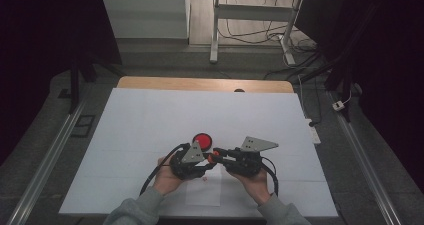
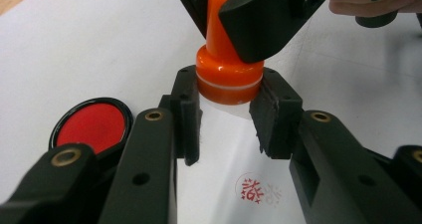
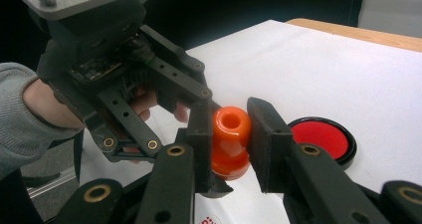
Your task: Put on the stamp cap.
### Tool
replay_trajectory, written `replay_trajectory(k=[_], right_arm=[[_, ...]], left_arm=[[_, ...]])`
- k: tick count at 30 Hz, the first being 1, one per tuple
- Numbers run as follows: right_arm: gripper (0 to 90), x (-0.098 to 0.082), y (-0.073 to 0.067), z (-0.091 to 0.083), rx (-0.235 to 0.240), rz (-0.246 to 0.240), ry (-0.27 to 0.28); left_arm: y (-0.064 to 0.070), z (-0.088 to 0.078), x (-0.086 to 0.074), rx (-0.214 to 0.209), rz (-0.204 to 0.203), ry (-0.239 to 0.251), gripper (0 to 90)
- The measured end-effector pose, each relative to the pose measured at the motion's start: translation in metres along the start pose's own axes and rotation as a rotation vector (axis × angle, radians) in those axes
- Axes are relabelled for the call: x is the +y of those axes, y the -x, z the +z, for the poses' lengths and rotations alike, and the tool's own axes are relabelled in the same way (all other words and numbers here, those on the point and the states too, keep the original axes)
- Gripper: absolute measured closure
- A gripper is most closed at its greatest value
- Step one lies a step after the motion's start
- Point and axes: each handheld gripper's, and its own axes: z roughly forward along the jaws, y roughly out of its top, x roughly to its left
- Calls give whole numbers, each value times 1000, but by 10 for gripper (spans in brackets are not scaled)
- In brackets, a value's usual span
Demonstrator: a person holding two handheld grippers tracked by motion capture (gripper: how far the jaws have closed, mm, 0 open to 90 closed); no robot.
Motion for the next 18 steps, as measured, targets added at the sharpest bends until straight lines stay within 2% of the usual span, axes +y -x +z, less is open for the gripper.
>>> replay_trajectory(k=[4,14,18], right_arm=[[731,0,0,0,3,0,7],[735,-1,-1,0,-4,-2,13],[736,-1,-2,0,-11,-17,12]], left_arm=[[2,0,0,19,16,2,655],[4,-1,0,42,20,8,657],[5,-1,0,43,17,9,656]])
